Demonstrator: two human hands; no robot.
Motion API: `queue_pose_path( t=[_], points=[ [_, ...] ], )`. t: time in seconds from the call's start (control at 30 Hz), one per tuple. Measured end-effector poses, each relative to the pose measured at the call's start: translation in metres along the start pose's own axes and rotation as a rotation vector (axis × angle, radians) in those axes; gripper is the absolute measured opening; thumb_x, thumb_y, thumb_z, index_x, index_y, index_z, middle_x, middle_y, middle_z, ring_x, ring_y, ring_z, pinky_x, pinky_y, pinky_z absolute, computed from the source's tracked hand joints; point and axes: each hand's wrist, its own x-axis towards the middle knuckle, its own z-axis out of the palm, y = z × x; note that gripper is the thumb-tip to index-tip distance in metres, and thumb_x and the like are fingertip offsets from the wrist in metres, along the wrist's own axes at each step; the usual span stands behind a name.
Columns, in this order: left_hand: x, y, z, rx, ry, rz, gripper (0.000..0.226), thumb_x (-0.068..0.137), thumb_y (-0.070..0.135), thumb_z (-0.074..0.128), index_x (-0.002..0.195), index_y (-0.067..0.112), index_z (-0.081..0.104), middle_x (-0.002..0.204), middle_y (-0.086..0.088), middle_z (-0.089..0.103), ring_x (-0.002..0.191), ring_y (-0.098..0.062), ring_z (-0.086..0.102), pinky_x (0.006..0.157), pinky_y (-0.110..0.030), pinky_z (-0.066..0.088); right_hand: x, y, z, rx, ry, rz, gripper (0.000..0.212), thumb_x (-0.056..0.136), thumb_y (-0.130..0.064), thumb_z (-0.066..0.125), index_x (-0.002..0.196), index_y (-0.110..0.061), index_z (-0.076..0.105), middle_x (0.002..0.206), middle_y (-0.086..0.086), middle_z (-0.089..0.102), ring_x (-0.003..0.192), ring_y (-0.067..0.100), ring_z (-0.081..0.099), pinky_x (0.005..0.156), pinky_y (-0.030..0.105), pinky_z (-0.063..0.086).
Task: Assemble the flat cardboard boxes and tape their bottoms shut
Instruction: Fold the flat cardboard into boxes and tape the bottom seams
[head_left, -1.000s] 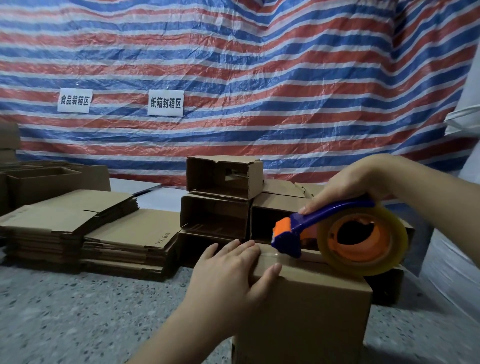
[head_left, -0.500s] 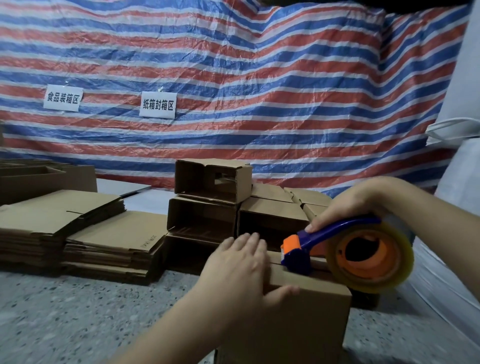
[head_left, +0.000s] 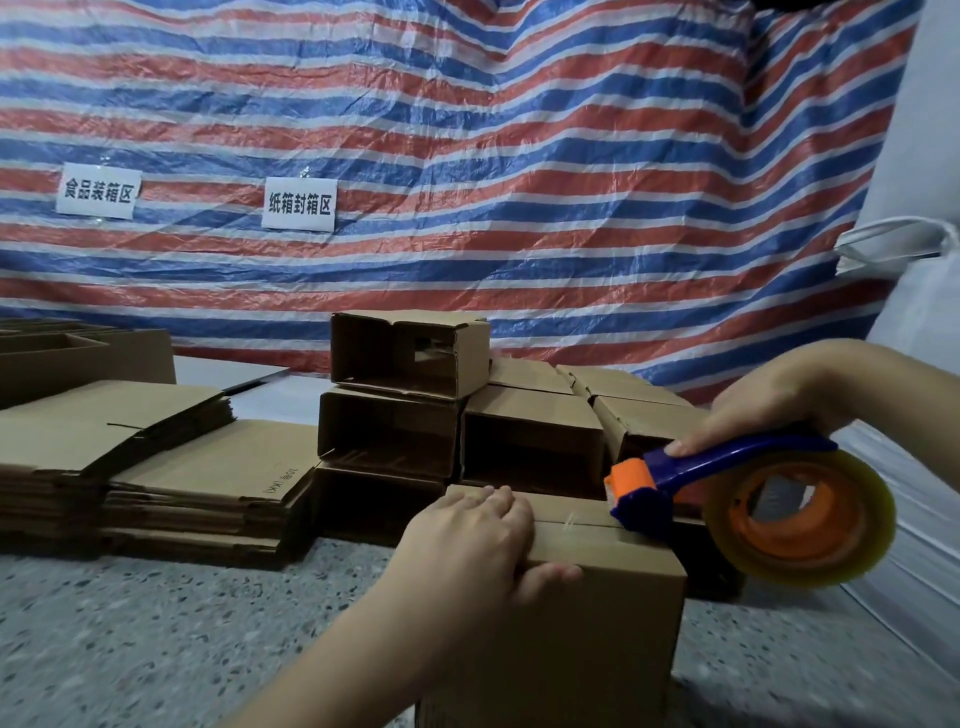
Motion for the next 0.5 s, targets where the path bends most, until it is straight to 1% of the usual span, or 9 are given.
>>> queue_pose_path(
  t=[0.1,0.2,0.27,0.33,0.4,0.5],
  points=[
    [-0.001,0.001,-0.002,-0.012,-0.008,0.004,0.081,0.089,0.075,0.018,0.155,0.027,0.021,0.162,0.002,0.023,0.149,-0.015,0.018,0.119,-0.029,0.011,-0.002,0.006,0.006,0.015,-0.026,0.007,0.091,0.053,-0.075,0.077,0.12,-0.015,0.064,0.103,0.008,0.078,0.088,0.018,0.075,0.074,0.027,0.057],
    [0.0,0.002,-0.006,-0.016,-0.069,0.011,0.076,0.091,0.074,0.019,0.155,0.033,0.014,0.163,0.002,0.019,0.15,-0.017,0.016,0.12,-0.032,0.011,-0.004,0.004,0.009,0.022,-0.022,-0.008,0.081,0.056,-0.073,0.074,0.115,-0.019,0.063,0.099,0.007,0.078,0.087,0.017,0.075,0.073,0.026,0.058],
    [0.005,0.003,-0.009,-0.011,-0.109,0.023,0.078,0.091,0.074,0.021,0.156,0.03,0.011,0.163,0.001,0.017,0.15,-0.019,0.015,0.12,-0.036,0.01,-0.005,0.004,0.01,0.028,-0.018,-0.009,0.076,0.059,-0.072,0.072,0.114,-0.021,0.062,0.099,0.006,0.078,0.085,0.016,0.075,0.07,0.024,0.058],
    [0.012,0.011,-0.009,-0.015,-0.101,0.044,0.086,0.088,0.078,0.023,0.156,0.027,0.009,0.164,0.001,0.014,0.15,-0.019,0.012,0.12,-0.038,0.008,-0.004,0.005,0.01,0.038,-0.018,0.003,0.081,0.058,-0.072,0.072,0.117,-0.018,0.063,0.098,0.007,0.078,0.082,0.015,0.075,0.068,0.024,0.057],
    [0.021,0.026,-0.006,-0.047,-0.088,0.071,0.091,0.086,0.081,0.024,0.156,0.025,0.009,0.164,0.002,0.012,0.15,-0.017,0.01,0.118,-0.037,0.004,-0.003,0.007,0.01,0.051,-0.021,0.013,0.084,0.056,-0.072,0.073,0.117,-0.015,0.063,0.092,0.005,0.078,0.077,0.014,0.075,0.065,0.023,0.057],
    [0.029,0.045,0.003,-0.051,-0.109,0.073,0.086,0.089,0.076,0.029,0.155,0.022,0.015,0.163,-0.002,0.018,0.15,-0.02,0.015,0.12,-0.04,0.009,0.001,0.013,0.012,0.088,-0.023,-0.006,0.088,0.056,-0.073,0.074,0.12,-0.013,0.064,0.097,0.006,0.078,0.081,0.015,0.073,0.072,0.025,0.057]
  ],
)
